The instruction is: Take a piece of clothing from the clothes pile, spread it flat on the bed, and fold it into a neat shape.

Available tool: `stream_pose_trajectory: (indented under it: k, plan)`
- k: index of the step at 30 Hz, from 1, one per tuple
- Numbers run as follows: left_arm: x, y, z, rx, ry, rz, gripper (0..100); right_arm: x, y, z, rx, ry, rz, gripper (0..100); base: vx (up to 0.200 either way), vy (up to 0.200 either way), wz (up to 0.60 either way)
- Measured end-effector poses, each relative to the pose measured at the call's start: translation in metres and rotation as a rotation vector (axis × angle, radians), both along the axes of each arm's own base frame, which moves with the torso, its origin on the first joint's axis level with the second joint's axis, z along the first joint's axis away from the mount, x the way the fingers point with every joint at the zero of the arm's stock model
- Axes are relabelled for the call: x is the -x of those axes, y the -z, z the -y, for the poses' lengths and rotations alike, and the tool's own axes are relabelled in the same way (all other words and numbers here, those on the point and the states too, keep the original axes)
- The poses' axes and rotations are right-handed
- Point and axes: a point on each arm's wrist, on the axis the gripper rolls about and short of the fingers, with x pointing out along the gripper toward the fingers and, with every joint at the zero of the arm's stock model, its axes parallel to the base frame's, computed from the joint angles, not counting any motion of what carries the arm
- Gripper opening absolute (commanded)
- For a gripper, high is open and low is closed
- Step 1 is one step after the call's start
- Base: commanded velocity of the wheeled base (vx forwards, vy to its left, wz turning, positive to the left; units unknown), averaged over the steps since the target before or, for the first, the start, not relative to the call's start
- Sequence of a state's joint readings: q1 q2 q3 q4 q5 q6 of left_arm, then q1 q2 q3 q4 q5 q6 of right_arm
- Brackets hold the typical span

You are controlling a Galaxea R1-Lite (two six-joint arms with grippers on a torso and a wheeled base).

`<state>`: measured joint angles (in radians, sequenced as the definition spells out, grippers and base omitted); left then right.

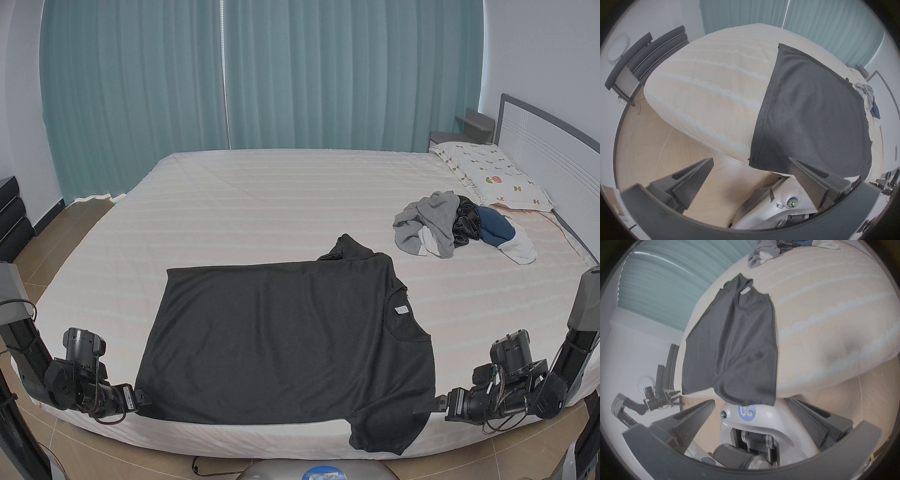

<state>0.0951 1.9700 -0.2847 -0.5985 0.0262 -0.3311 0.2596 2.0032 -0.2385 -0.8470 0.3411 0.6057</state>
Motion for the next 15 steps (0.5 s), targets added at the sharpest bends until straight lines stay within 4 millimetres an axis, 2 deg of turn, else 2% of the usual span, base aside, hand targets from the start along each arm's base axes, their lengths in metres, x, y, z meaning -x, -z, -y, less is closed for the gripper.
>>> stream_pose_trajectory:
  k: [7,14,15]
  plan:
    - [-0.012,-0.008,-0.003,0.028,-0.062,0.064,100,-0.026,-0.003,0.005,-0.013,0.060,0.055,100,0.000,0.000,0.00]
    - [-0.015,-0.011,-0.003,0.043,-0.061,0.082,100,-0.041,0.008,0.006,0.025,0.098,0.055,100,0.000,0.000,0.00]
    - [-0.015,-0.012,-0.003,0.055,-0.055,0.086,100,-0.049,0.015,0.006,0.041,0.109,0.049,100,0.000,0.000,0.00]
